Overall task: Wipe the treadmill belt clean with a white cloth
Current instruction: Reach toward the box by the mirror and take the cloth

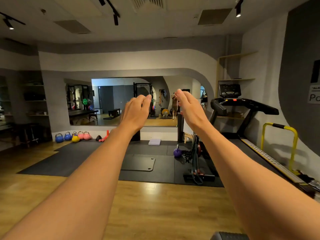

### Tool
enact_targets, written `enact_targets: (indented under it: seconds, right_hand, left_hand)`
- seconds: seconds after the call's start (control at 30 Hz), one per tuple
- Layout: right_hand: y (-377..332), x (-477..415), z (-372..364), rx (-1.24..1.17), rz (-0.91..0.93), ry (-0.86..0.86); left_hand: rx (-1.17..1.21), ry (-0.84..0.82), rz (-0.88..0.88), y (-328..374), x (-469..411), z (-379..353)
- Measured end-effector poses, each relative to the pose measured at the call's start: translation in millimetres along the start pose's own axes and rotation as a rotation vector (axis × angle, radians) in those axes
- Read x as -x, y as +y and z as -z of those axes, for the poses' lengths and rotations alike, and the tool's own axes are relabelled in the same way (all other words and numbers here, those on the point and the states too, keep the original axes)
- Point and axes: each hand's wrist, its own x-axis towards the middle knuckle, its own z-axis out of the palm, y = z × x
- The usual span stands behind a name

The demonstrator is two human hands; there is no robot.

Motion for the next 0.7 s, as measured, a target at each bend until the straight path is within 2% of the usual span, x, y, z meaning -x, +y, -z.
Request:
enact_targets:
  seconds: [0.07,0.23,0.7]
  right_hand:
    - [16,-13,-12,0.073,0.044,0.0]
    - [70,-72,-50,0.191,0.052,-0.042]
    - [246,-238,-152,0.396,0.118,-0.082]
  left_hand:
    - [-0.132,-0.007,-0.065,-23,-12,-9]
    - [-0.274,-0.041,-0.1,-96,-77,-32]
    - [-0.386,-0.063,-0.059,-264,-235,-136]
